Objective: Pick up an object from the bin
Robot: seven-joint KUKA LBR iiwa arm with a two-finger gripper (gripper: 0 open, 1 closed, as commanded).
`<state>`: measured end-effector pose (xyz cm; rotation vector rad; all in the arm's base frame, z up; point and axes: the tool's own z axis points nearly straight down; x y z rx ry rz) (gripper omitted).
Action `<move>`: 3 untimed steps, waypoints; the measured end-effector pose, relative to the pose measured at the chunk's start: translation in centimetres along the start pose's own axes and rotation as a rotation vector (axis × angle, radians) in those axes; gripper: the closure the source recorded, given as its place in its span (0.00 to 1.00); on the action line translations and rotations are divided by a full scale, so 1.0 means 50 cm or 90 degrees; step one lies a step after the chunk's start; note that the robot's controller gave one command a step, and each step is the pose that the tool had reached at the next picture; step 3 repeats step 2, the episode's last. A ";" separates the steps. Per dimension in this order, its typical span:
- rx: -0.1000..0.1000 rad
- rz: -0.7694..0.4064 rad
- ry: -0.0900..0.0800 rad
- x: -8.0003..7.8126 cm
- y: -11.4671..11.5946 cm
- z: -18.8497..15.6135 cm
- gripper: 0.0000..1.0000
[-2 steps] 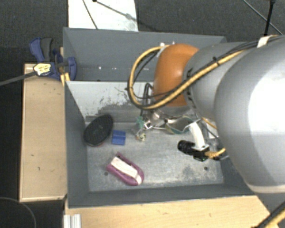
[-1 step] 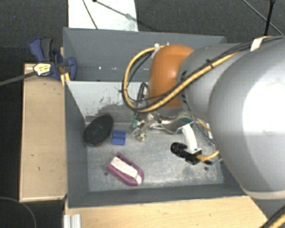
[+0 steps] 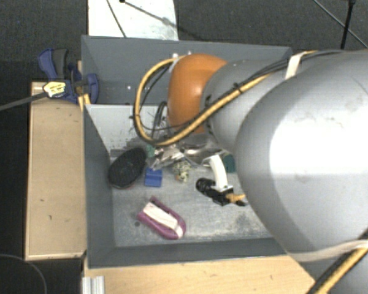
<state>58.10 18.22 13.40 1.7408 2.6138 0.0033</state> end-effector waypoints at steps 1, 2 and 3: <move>0.001 -0.001 -0.001 -0.004 -0.003 -0.003 0.00; 0.002 -0.412 0.001 0.030 -0.038 0.129 0.00; 0.002 -0.412 0.001 0.030 -0.038 0.129 0.00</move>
Offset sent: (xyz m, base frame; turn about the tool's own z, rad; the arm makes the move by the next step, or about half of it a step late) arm 0.0000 0.0000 0.0000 0.0000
